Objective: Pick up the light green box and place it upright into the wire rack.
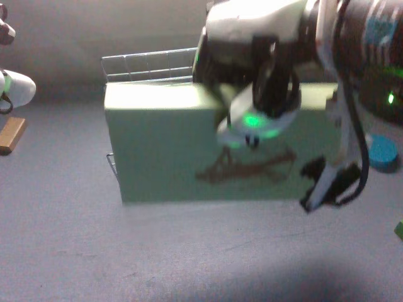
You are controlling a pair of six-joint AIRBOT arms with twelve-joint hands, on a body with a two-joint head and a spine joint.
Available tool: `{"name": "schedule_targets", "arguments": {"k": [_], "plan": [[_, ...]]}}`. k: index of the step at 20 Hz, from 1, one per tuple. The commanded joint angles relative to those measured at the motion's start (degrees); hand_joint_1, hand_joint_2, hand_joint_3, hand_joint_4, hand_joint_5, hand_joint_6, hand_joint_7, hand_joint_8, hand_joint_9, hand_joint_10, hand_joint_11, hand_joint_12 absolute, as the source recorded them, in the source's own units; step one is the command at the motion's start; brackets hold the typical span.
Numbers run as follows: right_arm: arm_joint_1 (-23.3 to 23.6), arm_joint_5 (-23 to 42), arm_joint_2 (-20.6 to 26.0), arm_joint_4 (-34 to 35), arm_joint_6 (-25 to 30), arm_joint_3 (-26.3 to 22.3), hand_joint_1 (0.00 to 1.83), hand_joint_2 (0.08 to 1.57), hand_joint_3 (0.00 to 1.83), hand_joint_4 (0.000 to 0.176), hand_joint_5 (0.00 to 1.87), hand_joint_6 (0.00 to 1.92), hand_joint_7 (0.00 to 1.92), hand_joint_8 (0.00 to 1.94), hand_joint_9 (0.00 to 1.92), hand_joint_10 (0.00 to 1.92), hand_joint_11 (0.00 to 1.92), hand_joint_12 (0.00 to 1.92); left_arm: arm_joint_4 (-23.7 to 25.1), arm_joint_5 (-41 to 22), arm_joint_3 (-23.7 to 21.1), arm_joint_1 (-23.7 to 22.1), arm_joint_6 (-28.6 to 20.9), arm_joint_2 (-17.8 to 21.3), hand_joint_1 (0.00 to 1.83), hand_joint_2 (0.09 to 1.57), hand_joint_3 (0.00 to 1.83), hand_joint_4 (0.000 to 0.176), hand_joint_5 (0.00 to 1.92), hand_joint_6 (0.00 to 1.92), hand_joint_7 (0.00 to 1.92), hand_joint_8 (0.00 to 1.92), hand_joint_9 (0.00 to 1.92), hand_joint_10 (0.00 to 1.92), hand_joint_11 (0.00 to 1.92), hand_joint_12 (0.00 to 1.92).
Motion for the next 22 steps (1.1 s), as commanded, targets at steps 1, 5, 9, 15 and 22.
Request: {"name": "schedule_targets", "arguments": {"k": [1,5,9,15,22], "plan": [[1.59,2.38,0.18,-6.32,0.44,-0.22,1.21,1.14,0.0,0.0,0.98,0.91,0.91,1.22,0.78,1.23,0.7,1.57,4.28,-1.81,-0.24,-0.67,0.5,0.06,0.17,1.23,0.0,0.039,0.39,0.0,0.31,0.0,0.29,0.0,0.0,0.7],[5.21,3.04,-0.02,-13.8,-0.72,0.27,1.21,1.14,0.0,0.0,0.97,0.91,0.91,1.23,0.78,1.23,0.69,1.57,4.28,-1.8,-0.29,-0.66,0.51,0.06,0.17,1.23,0.0,0.04,0.39,0.0,0.32,0.0,0.29,0.0,0.0,0.7],[6.17,4.93,-3.23,-15.24,-2.41,2.9,1.22,1.14,0.0,0.0,0.98,0.89,0.91,1.24,0.79,1.24,0.69,1.57,4.28,-1.8,-0.44,-0.66,0.51,0.06,0.17,1.23,0.0,0.04,0.39,0.0,0.32,0.0,0.3,0.0,0.0,0.7],[4.89,7.17,-6.71,-15.26,0.46,6.43,1.22,1.13,0.0,0.0,0.99,0.87,0.92,1.24,0.79,1.23,0.7,1.56,4.19,-1.79,-0.52,-0.58,0.51,0.08,0.17,1.23,0.0,0.04,0.38,0.0,0.33,0.0,0.31,0.0,0.0,0.7],[1.19,7.4,-10.31,-15.36,1.76,9.23,1.23,1.13,0.0,0.0,0.98,0.86,0.96,1.2,0.82,1.22,0.7,1.55,4.01,-1.57,-0.66,-0.51,0.51,0.08,0.16,1.23,0.0,0.039,0.39,0.0,0.34,0.01,0.32,0.01,0.0,0.7]]}}
